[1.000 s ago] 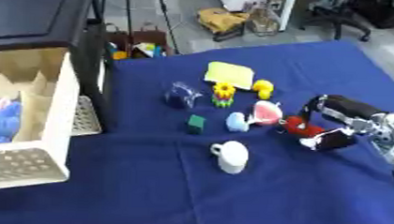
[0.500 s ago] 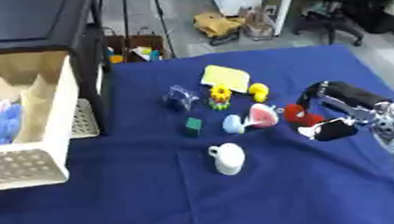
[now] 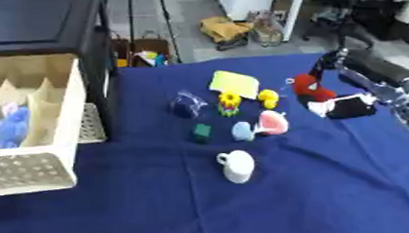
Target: Pick up objects from table and place into drawer.
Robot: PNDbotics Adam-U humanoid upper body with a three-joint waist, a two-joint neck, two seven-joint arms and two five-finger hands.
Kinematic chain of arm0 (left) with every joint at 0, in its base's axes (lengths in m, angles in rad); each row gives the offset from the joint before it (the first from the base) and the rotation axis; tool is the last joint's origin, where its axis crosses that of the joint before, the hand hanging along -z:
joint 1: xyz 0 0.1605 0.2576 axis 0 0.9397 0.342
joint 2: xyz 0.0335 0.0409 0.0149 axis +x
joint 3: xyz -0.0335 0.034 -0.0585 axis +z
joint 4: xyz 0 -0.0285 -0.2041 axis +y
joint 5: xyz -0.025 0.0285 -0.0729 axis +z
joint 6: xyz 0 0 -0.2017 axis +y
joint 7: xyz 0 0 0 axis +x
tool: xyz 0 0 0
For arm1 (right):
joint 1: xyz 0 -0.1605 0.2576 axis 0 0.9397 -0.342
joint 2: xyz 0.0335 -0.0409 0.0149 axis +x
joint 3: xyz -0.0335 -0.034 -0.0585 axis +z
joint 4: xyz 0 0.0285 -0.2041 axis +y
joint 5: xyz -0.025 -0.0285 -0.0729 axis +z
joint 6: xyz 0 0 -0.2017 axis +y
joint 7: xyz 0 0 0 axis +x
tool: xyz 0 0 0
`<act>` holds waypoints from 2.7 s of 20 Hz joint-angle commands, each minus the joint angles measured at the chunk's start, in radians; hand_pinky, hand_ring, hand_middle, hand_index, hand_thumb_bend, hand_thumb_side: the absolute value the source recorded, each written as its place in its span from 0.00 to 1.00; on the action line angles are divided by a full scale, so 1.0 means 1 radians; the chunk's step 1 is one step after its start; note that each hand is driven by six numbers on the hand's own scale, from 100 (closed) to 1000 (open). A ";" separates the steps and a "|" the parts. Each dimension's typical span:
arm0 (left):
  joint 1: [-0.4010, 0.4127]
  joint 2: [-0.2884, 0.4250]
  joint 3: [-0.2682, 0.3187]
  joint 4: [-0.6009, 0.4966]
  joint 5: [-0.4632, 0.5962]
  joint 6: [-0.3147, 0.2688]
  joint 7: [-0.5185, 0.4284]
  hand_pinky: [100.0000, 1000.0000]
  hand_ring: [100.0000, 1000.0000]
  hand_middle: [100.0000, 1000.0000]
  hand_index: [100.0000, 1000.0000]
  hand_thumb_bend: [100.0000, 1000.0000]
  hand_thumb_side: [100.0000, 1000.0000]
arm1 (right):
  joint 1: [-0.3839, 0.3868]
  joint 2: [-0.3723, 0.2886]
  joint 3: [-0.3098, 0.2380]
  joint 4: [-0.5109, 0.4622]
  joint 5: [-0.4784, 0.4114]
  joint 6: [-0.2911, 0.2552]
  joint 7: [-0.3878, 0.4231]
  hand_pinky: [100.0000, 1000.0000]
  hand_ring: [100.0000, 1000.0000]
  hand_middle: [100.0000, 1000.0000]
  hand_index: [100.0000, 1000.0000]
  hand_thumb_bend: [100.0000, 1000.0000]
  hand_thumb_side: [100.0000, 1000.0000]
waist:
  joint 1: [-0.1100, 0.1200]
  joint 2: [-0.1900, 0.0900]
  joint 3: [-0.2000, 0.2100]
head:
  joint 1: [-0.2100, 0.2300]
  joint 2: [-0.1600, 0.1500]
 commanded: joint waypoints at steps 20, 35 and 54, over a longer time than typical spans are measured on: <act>-0.007 0.038 0.002 -0.013 0.024 0.024 -0.009 0.46 0.57 0.61 0.80 0.09 1.00 | -0.464 0.186 0.178 -0.148 -0.141 0.041 0.137 0.75 0.79 0.50 0.60 0.23 0.43 | -0.032 -0.040 0.043 | -0.002 0.014; -0.017 0.037 -0.006 -0.013 0.051 0.033 -0.023 0.46 0.57 0.61 0.80 0.08 1.00 | -0.644 0.469 0.265 -0.023 -0.102 0.049 0.202 0.75 0.80 0.50 0.60 0.23 0.43 | -0.040 -0.050 0.089 | -0.018 0.006; -0.031 0.030 -0.007 -0.013 0.062 0.044 -0.035 0.46 0.58 0.61 0.80 0.08 1.00 | -0.680 0.585 0.318 0.048 -0.029 -0.002 0.276 0.79 0.87 0.72 0.81 0.42 0.62 | -0.051 -0.039 0.113 | -0.024 -0.004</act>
